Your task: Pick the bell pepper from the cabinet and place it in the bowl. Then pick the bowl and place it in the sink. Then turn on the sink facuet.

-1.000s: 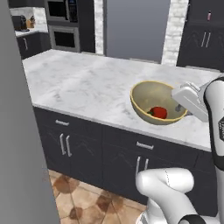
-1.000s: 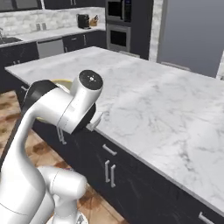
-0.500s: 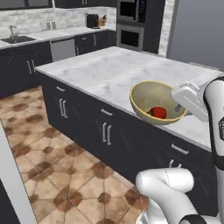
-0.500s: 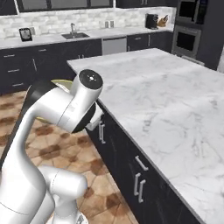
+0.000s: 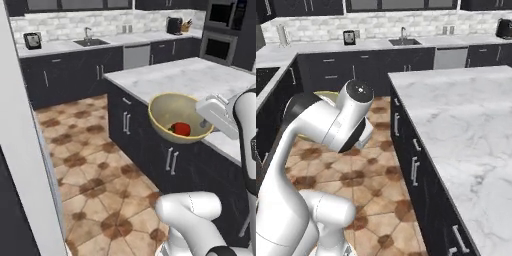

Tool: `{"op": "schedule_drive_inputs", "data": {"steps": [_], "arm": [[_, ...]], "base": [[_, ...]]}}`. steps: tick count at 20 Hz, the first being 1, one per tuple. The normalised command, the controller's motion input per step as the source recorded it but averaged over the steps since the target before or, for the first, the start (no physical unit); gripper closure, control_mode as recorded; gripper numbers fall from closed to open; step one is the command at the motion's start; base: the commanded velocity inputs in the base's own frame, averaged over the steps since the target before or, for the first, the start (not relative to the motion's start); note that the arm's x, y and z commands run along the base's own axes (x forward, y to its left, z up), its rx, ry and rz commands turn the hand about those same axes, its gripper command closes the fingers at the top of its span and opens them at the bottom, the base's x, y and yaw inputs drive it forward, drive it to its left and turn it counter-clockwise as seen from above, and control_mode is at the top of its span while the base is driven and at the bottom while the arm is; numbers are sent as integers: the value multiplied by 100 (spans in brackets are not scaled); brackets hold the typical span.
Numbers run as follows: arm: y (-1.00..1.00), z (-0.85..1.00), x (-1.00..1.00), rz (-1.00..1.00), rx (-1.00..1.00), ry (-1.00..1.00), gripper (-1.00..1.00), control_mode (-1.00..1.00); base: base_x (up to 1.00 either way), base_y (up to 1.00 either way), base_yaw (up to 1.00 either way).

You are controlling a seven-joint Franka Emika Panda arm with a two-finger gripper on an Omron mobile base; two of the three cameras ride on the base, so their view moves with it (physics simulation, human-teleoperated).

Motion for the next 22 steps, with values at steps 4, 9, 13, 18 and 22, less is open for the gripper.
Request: {"op": "schedule_drive_inputs", "data": {"steps": [4,9,13,18,22], "arm": [[0,0,0,0,0,0,100,100],[0,0,0,0,0,0,100,100],[0,0,0,0,0,0,100,100],[0,0,0,0,0,0,100,100],[0,0,0,0,0,0,100,100]], "base": [[98,11,46],[100,-7,35],[100,-17,27],[100,-3,21],[100,-6,19]]}}
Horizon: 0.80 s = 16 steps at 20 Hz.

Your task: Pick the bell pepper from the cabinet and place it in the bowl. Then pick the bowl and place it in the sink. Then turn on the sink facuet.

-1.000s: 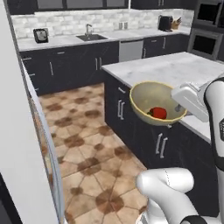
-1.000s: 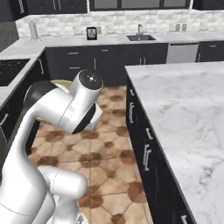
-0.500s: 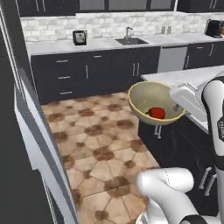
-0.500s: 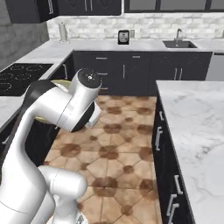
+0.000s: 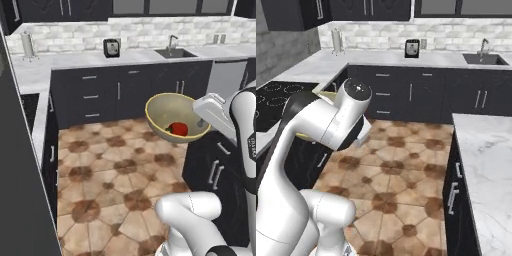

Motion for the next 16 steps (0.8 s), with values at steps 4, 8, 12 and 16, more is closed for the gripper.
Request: {"op": "schedule_drive_inputs", "data": {"steps": [4,8,12,16], "arm": [[0,0,0,0,0,0,100,100],[0,0,0,0,0,0,100,100],[0,0,0,0,0,0,100,100],[0,0,0,0,0,0,100,100]], "base": [[100,-4,18],[100,-8,17],[100,-10,15],[100,-16,13]]}}
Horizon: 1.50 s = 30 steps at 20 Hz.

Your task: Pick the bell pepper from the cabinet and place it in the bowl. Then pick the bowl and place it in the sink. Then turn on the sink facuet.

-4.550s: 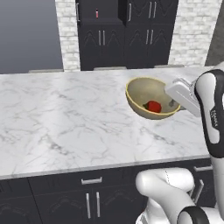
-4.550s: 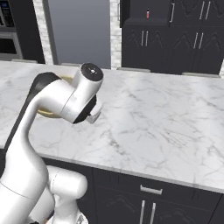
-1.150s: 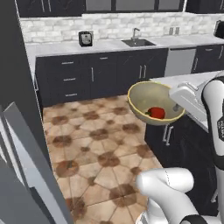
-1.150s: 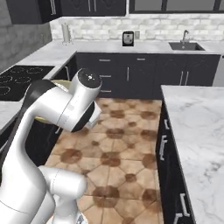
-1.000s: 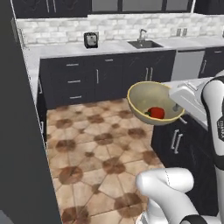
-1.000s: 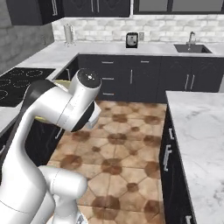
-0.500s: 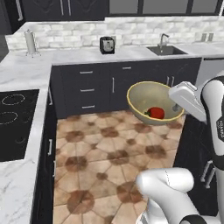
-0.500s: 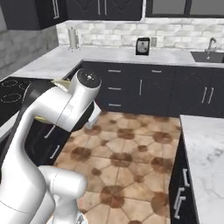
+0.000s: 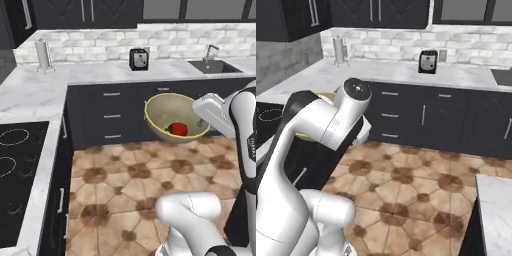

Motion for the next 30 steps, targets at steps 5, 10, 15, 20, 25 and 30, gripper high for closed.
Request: {"op": "schedule_drive_inputs", "data": {"steps": [5,10,15,20,25,30], "arm": [[0,0,0,0,0,0,100,100],[0,0,0,0,0,0,100,100],[0,0,0,0,0,0,100,100],[0,0,0,0,0,0,100,100],[0,0,0,0,0,0,100,100],[0,0,0,0,0,0,100,100]], "base": [[100,-28,10],[100,-39,9],[100,-49,7],[100,-54,7],[100,-52,7],[71,-72,9]]}}
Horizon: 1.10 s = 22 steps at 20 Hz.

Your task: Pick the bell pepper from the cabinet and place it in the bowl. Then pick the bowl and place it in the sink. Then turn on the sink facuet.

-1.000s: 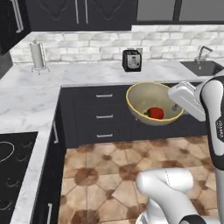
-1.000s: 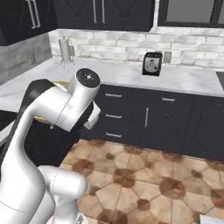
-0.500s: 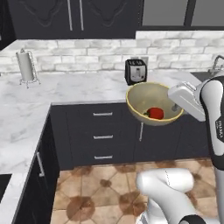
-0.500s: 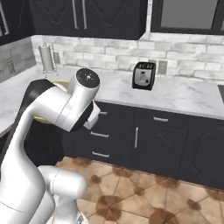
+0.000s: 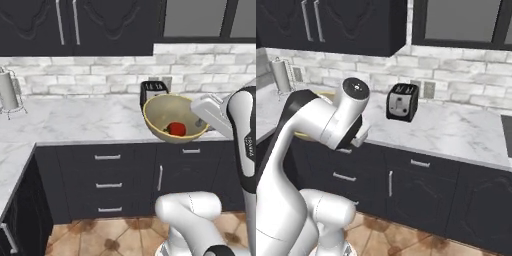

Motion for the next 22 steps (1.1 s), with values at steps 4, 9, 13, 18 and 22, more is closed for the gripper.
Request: {"op": "schedule_drive_inputs", "data": {"steps": [4,9,13,18,22], "arm": [[0,0,0,0,0,0,100,100],[0,0,0,0,0,0,100,100],[0,0,0,0,0,0,100,100],[0,0,0,0,0,0,100,100],[0,0,0,0,0,0,100,100]], "base": [[21,-100,17],[20,-100,10],[43,-100,5],[49,-100,4],[24,-100,4]]}}
